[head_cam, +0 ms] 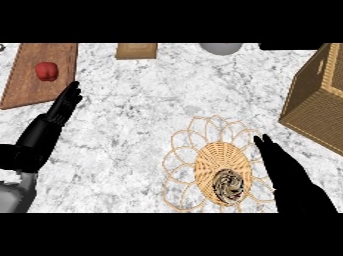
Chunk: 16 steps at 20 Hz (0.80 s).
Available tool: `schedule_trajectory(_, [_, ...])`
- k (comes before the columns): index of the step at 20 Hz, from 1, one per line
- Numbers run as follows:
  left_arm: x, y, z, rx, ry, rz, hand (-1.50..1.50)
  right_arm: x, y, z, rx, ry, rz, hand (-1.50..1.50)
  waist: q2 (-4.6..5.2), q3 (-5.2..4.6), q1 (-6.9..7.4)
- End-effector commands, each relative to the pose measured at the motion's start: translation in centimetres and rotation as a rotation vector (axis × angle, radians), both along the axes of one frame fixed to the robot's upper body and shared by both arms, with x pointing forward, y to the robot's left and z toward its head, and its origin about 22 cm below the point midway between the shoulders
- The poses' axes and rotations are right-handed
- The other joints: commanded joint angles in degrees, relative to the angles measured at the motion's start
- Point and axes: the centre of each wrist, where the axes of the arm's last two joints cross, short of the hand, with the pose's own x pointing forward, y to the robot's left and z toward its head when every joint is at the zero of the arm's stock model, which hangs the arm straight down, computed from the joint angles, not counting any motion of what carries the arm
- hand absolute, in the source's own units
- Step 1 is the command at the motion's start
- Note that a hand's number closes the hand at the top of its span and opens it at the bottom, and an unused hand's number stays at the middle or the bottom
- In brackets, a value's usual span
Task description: Pick the cupcake from the placemat and place it in the basket
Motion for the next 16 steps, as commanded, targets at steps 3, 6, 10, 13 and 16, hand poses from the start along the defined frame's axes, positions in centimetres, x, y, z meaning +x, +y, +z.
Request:
schedule_trajectory(3, [-1.5, -1.4, -2.1, -0.021, 0.009, -0.017, 0.0, -4.0, -1.1, 3.7, -0.066, 0.089, -0.081, -1.5, 0.11, 0.17, 0.44])
schedule_trajectory(6, [0.0, -0.8, -1.3, -0.006, 0.01, -0.006, 0.0, -3.1, -0.7, 3.9, -0.072, 0.074, -0.102, -1.5, 0.42, 0.24, 0.78])
schedule_trajectory(10, [0.0, -0.1, -0.6, -0.014, 0.017, -0.009, 0.0, -3.1, -1.0, 3.8, -0.001, 0.047, -0.12, -1.5, 0.43, 0.31, 0.97])
schedule_trajectory(13, [1.4, -0.5, -1.0, -0.014, -0.014, -0.028, 0.0, -2.4, -0.6, 2.4, 0.032, 0.049, -0.115, -1.5, 0.52, 0.35, 0.74])
schedule_trajectory(16, [-0.3, -0.3, -0.4, -0.015, -0.003, 0.005, 0.0, -1.4, -0.9, -0.3, 0.046, 0.019, -0.134, -1.5, 0.42, 0.41, 1.01])
